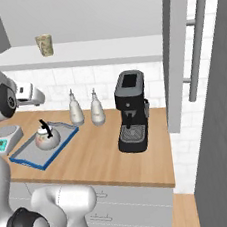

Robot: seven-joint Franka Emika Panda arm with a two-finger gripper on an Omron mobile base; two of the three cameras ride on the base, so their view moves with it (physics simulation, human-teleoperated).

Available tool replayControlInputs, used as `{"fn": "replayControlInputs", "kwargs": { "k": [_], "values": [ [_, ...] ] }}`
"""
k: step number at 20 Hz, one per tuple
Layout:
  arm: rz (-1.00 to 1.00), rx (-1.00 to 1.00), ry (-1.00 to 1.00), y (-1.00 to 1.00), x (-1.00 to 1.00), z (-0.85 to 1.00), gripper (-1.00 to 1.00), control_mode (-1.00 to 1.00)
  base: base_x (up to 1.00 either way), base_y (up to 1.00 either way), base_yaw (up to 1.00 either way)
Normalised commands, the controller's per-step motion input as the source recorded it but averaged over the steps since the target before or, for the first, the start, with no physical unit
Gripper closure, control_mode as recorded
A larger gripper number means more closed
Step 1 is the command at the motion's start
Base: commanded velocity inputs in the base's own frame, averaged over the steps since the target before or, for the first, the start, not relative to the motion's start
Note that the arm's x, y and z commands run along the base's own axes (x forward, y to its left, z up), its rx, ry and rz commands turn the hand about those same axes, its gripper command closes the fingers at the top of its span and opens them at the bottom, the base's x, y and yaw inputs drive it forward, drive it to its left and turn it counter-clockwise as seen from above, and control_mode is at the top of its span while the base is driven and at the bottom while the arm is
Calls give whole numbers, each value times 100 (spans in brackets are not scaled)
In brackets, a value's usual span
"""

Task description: Pick the kettle from the counter and place it on the tray. Then pick the mug from the cabinet and place it on the tray. Then close the cabinet doors.

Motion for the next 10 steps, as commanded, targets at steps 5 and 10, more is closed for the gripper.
{"fn": "replayControlInputs", "kwargs": {
  "k": [5,10],
  "values": [
    [0,6,-29,-13,12,100,-100,-100,0,0,0],
    [2,5,-22,-12,36,98,-100,-100,0,0,0]
  ]
}}
